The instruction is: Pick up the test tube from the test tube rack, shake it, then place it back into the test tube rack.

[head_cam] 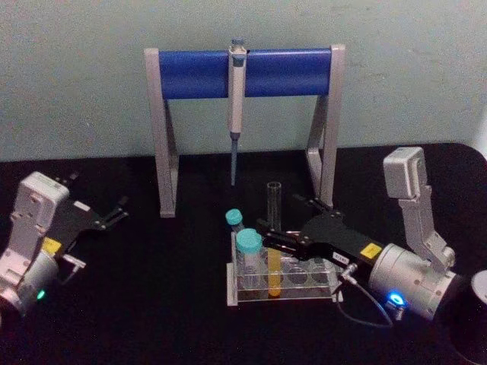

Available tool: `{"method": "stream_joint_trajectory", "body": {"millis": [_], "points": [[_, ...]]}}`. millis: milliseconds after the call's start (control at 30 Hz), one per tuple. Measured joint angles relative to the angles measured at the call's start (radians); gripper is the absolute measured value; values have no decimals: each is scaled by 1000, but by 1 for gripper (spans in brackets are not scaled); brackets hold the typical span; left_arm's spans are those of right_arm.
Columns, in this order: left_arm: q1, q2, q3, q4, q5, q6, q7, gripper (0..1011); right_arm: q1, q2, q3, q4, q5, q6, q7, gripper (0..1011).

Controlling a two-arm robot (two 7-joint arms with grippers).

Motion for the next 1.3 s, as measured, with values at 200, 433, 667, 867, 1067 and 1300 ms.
{"method": "stream_joint_trajectory", "body": {"millis": [200,433,667,867,1067,1300], "points": [[0,0,0,0,0,0,0,1001,27,-14,-14,31,-13,11,3,1000],[0,0,0,0,0,0,0,1001,38,-23,-18,53,-20,15,4,1000],[0,0,0,0,0,0,0,1001,42,-26,-20,59,-25,16,7,1000],[0,0,0,0,0,0,0,1001,43,-28,-21,63,-32,16,7,1000],[0,0,0,0,0,0,0,1001,43,-28,-21,63,-36,15,6,1000],[0,0,0,0,0,0,0,1001,43,-28,-21,63,-35,15,5,1000]]}}
